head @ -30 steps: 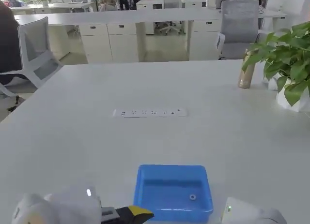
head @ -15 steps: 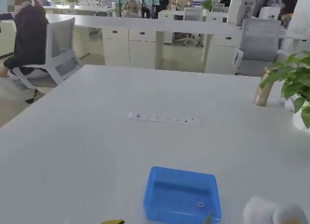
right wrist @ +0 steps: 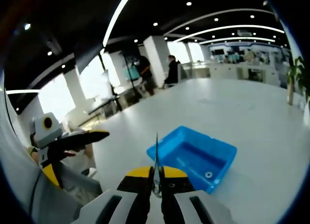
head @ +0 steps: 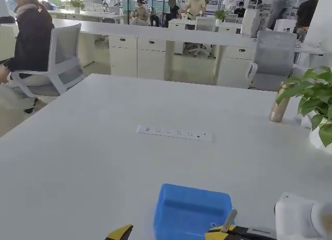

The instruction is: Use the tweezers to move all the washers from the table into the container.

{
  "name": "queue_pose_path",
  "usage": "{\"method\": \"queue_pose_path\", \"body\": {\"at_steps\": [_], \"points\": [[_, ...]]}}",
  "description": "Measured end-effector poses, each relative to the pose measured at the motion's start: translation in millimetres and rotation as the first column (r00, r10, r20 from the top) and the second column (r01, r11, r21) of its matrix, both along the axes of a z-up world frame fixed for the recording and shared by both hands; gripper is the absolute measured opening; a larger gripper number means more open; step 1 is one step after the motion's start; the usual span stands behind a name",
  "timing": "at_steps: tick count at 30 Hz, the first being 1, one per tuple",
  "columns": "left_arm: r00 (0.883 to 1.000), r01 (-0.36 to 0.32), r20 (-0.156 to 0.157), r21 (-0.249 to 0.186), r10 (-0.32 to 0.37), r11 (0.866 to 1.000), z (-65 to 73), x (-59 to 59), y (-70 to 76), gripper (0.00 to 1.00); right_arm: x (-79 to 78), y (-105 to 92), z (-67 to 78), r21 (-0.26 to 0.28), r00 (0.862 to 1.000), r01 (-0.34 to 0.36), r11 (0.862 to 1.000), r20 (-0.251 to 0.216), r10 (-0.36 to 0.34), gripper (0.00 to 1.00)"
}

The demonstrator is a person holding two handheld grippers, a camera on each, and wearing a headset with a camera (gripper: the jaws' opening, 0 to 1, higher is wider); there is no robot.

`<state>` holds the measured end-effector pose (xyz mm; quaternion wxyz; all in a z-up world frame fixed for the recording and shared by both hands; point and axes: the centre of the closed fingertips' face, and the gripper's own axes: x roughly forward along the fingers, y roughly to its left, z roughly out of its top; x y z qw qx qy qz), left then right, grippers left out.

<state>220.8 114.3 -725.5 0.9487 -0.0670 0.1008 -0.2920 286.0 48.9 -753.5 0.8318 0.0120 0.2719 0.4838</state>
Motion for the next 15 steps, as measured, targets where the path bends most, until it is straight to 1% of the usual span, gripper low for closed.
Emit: {"method": "queue_pose_path", "body": {"at_steps": [1, 3, 4, 6, 8, 10, 11, 13, 14, 15], "points": [[1.0, 0.0, 0.002, 0.005, 0.0, 1.0, -0.2, 0.1, -0.3, 0.99, 3.5, -0.1, 3.5, 0.001, 1.0, 0.005, 1.0, 0.006, -0.005, 0.03], [1.0, 0.008, 0.013, 0.063, -0.009, 0.998, -3.5, 0.0, -1.8, 0.99, 12.0, -0.5, 7.1, -0.001, 1.0, 0.012, 1.0, 0.018, -0.012, 0.03], [1.0, 0.015, 0.018, 0.083, -0.017, 0.996, -4.6, -0.3, -3.0, 0.99, 16.0, -0.6, 7.9, -0.003, 1.0, 0.014, 1.0, 0.022, -0.014, 0.03], [0.999, 0.034, 0.009, 0.114, -0.035, 0.993, -8.7, -1.8, -6.4, 0.99, 28.2, -1.0, 9.3, -0.003, 0.999, 0.022, 1.0, 0.027, -0.022, 0.03], [0.999, 0.037, 0.006, 0.119, -0.038, 0.992, -9.4, -2.2, -6.2, 0.99, 41.5, -1.2, 10.6, 0.003, 0.999, 0.038, 0.999, 0.027, -0.038, 0.03], [0.999, 0.043, -0.001, 0.086, -0.043, 0.995, -8.6, -2.0, -6.4, 0.99, 54.2, 0.6, 12.1, 0.014, 0.998, 0.05, 0.999, 0.034, -0.05, 0.03], [0.999, 0.041, -0.004, 0.079, -0.041, 0.996, -8.7, -1.6, -5.6, 0.99, 59.6, 1.1, 11.8, 0.018, 0.998, 0.057, 0.998, 0.034, -0.057, 0.03], [1.0, 0.028, -0.012, 0.078, -0.028, 0.997, -10.2, -0.4, -3.4, 0.99, 70.2, 2.4, 6.6, -0.008, 0.997, 0.062, 0.998, 0.041, -0.061, 0.03], [1.0, 0.026, -0.015, 0.081, -0.025, 0.996, -11.0, 0.2, -3.0, 0.99, 74.7, 1.6, 2.4, -0.031, 0.997, 0.062, 0.998, 0.05, -0.061, 0.03], [0.999, 0.027, -0.022, 0.091, -0.025, 0.995, -13.3, -0.3, -3.5, 0.99, 79.7, 1.9, -2.6, -0.045, 0.997, 0.062, 0.997, 0.049, -0.06, 0.03]]}}
